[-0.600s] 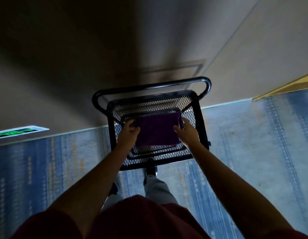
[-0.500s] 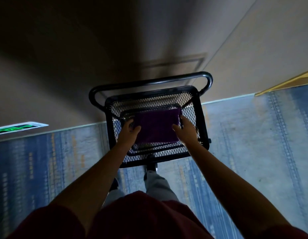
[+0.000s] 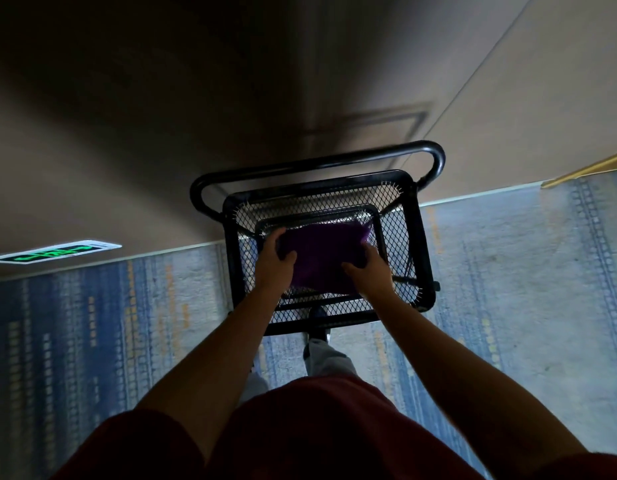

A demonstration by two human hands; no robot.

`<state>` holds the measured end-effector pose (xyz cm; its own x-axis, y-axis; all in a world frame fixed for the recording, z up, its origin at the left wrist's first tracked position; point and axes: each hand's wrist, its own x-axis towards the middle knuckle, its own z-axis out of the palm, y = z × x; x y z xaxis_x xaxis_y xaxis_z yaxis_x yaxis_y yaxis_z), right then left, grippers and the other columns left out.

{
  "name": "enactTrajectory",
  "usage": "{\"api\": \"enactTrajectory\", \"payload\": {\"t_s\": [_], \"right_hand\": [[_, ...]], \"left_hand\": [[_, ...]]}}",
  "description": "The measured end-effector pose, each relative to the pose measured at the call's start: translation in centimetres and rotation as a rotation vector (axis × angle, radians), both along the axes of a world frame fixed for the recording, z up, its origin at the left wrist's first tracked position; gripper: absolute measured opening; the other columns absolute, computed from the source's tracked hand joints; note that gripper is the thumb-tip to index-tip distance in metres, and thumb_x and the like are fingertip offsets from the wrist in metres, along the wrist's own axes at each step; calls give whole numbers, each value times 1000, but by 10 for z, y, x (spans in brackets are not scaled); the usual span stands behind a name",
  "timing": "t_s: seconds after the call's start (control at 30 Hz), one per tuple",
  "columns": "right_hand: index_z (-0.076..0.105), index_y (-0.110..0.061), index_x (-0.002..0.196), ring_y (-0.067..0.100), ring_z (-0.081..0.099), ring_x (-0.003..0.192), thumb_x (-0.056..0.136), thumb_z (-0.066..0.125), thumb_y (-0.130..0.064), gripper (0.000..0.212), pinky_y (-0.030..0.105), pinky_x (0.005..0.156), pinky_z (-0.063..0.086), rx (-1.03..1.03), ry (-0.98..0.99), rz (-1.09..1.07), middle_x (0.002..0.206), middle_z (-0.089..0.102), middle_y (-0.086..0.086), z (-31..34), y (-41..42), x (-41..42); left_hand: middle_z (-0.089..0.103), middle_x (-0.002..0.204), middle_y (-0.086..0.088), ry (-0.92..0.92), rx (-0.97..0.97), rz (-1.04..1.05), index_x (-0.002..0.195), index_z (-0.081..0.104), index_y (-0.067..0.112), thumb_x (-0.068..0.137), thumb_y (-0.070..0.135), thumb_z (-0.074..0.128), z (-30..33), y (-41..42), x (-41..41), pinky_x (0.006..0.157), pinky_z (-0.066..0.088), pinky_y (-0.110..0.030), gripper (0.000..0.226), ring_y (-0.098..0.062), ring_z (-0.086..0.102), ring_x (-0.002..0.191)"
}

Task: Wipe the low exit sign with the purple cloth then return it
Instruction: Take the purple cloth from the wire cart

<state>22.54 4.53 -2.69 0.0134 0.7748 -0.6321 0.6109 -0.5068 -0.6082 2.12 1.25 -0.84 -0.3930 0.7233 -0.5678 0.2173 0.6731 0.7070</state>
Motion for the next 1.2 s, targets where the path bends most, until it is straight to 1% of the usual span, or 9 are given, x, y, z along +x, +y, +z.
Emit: {"api": "enactTrajectory", "payload": {"t_s": [0.13,0.3,0.43,0.57,0.77,0.87,0.97,1.07,1.2], "right_hand": [[58,-12,140,29,70,114,97,72,-25,47,41,91,59,7,-35,176,134,70,12,9,4,-10],[70,-15,122,23,68,102,94,75,-22,29,31,86,50,148,73,243,118,75,10,43,13,-36],[72,-16,111,17,67,93,94,76,-22,19,26,80,45,361,205,254,101,70,-3,87,11,-73],[69,-26,107,-12,60,83,96,73,-22,12,2,65,43,426,378,273,97,68,-10,137,-7,-123],[72,-26,103,-21,63,80,96,71,-7,21,3,67,48,393,598,441,97,68,-18,196,-63,-198],[76,-21,106,-8,67,87,95,71,-5,20,15,80,53,375,656,529,99,70,-16,220,-99,-236],[77,-25,103,-4,66,88,94,73,-6,21,29,85,56,367,694,586,99,72,-16,239,-136,-272],[75,-36,93,0,67,88,91,75,-4,32,38,91,58,364,740,634,95,73,-19,251,-181,-311],[77,-44,89,3,72,87,85,77,-3,41,33,87,62,371,837,692,91,77,-25,261,-245,-360]], "left_hand": [[61,137,-4,-38,122,-13,147,50,33,99,10,62,22,-10,-21,79,60,-20,55,-8,66,103],[63,133,-3,81,256,17,138,58,18,98,6,63,61,-38,-56,97,53,-23,41,-15,61,118],[70,115,-4,98,289,109,114,71,15,98,4,63,91,-71,-85,79,50,-4,21,0,66,97],[72,114,-5,36,330,196,116,74,12,97,2,64,109,-106,-118,80,52,-6,23,-12,66,102],[71,113,-7,8,410,387,119,71,11,96,-1,64,126,-180,-176,82,55,-11,27,0,68,90],[72,99,-9,80,416,413,113,74,5,94,-2,65,140,-222,-213,79,52,-16,22,-2,67,80],[71,106,-5,234,351,353,110,73,15,90,12,76,152,-269,-244,87,48,-27,20,-18,65,97],[65,121,13,338,429,289,117,66,31,81,40,83,172,-320,-260,88,46,-13,41,-1,62,108],[63,109,40,307,466,255,106,59,68,68,69,74,193,-377,-279,84,43,-2,41,19,59,104]]}}
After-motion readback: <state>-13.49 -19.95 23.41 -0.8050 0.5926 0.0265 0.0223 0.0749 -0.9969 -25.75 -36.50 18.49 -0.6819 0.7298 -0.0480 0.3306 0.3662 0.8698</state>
